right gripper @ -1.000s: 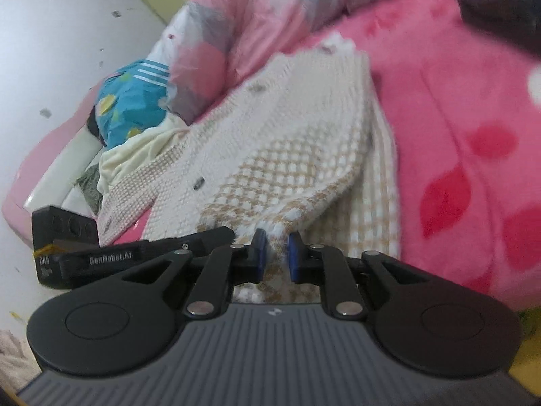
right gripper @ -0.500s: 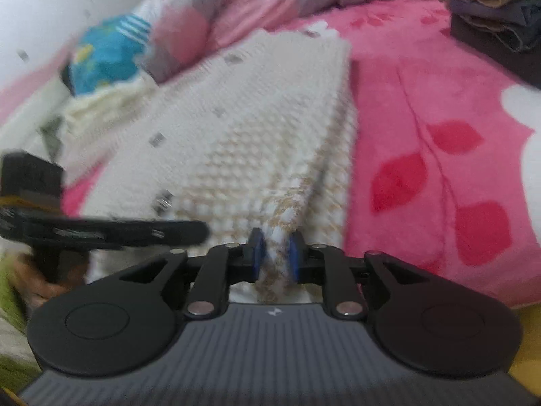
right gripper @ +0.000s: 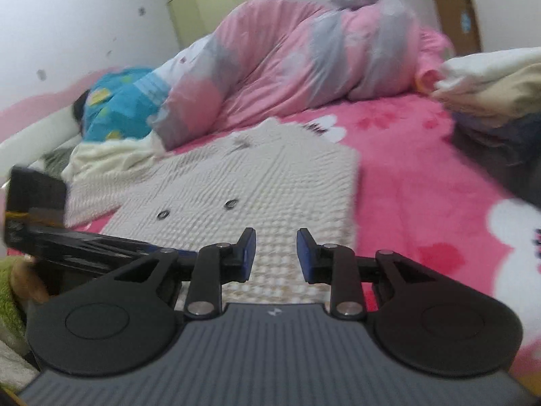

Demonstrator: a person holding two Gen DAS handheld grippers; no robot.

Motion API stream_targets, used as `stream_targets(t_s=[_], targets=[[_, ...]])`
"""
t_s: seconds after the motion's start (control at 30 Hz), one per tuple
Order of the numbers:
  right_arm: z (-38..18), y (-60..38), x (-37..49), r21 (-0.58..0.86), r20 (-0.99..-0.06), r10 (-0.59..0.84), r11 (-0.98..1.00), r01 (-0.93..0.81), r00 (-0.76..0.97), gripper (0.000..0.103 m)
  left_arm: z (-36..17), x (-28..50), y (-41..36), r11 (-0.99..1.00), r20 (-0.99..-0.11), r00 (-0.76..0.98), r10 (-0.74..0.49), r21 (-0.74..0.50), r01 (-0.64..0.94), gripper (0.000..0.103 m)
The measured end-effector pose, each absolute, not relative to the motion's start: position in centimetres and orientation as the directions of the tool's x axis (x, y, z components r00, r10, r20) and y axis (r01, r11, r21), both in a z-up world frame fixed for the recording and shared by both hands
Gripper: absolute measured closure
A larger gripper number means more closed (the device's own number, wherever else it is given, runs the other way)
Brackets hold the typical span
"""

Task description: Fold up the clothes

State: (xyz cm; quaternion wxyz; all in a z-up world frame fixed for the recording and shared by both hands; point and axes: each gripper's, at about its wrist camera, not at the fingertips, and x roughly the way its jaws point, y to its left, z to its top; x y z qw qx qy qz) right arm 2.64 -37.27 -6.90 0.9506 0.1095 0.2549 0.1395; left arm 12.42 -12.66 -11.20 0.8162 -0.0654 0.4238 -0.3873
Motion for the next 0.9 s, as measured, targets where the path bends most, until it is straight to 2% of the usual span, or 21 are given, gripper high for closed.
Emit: stream_targets(t_s=[0.1, 0.23, 0.4, 0.63, 0.73, 0.8, 0.83, 0.9], targets=[[-11.5, -37.3, 4.7, 0.322, -0.564, 0.339, 0.93, -0.178, 0.753, 0.079, -11.5, 13.1, -11.6, 0.691, -0.636, 0.331, -0.697, -0.473, 0.547, 0.057], [-12.3, -38.2, 4.6, 0.372, -0.541, 0.37, 0.911, -0.181, 0.755, 0.079, -8.8, 15.3, -11.3, 0.692, -0.6, 0.383, -0.703, -0.451, 0.563, 0.057], [-12.6, -37.6, 3.9, 0.341, -0.521, 0.334, 0.925, -0.167, 0.785, 0.078, -6.2, 21.6, -14.4, 0.713, -0.567, 0.457, -0.685, -0.392, 0.582, 0.057], [-12.9, -36.8, 2.6, 0.316, -0.492, 0.286, 0.939, -0.137, 0.822, 0.078, -9.8, 33.0, -18.9, 0.841, -0.642, 0.569, -0.514, -0.249, 0.479, 0.059], [-13.2, -36.8, 2.4, 0.322, -0.475, 0.285, 0.937, -0.138, 0.833, 0.078, -12.0, 37.5, -19.6, 0.894, -0.676, 0.606, -0.42, -0.192, 0.405, 0.051], [-13.3, -36.9, 2.4, 0.328, -0.465, 0.287, 0.935, -0.138, 0.837, 0.078, -12.1, 38.8, -19.1, 0.9, -0.666, 0.615, -0.422, -0.227, 0.372, 0.052], [-13.3, -37.0, 2.3, 0.331, -0.46, 0.289, 0.933, -0.139, 0.84, 0.078, -11.7, 39.1, -18.9, 0.902, -0.658, 0.622, -0.423, -0.238, 0.361, 0.056], [-13.5, -37.1, 2.2, 0.336, -0.45, 0.292, 0.931, -0.143, 0.844, 0.078, -10.2, 39.3, -19.1, 0.896, -0.61, 0.659, -0.44, -0.251, 0.366, 0.056]])
